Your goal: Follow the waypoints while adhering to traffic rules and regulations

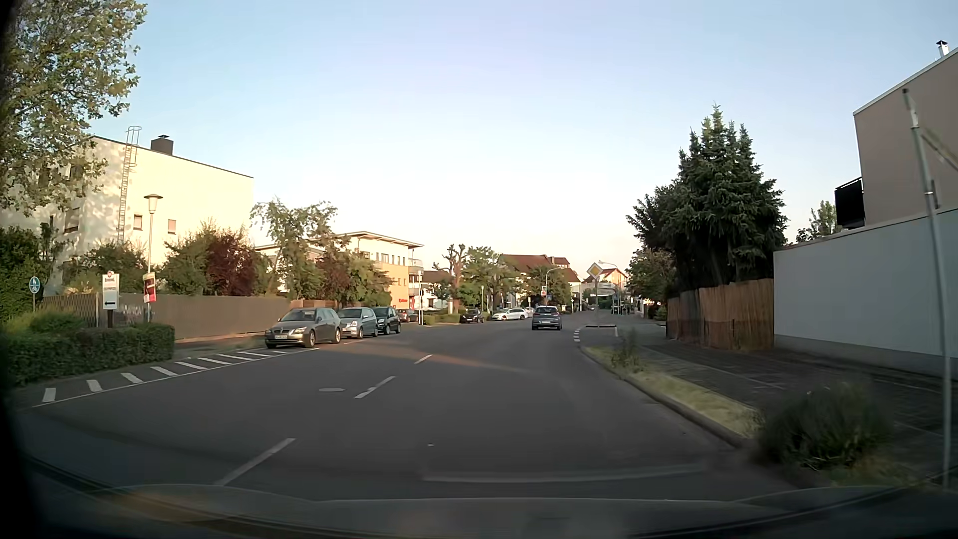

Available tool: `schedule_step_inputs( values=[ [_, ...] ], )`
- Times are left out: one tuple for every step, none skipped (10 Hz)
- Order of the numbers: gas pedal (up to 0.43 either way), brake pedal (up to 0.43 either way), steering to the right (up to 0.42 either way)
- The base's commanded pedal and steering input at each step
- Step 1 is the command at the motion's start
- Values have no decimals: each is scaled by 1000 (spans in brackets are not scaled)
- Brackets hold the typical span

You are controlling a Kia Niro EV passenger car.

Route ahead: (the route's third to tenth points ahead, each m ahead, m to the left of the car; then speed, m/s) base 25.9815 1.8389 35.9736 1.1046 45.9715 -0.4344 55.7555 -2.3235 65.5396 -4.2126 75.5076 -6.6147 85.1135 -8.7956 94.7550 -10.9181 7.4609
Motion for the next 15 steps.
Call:
schedule_step_inputs(
  values=[
    [39,30,5],
    [39,30,6],
    [28,30,6],
    [28,30,7],
    [28,30,8],
    [28,30,8],
    [28,30,8],
    [28,30,8],
    [28,30,9],
    [28,30,9],
    [28,30,9],
    [28,30,9],
    [28,30,10],
    [28,30,10],
    [28,30,11]
  ],
)
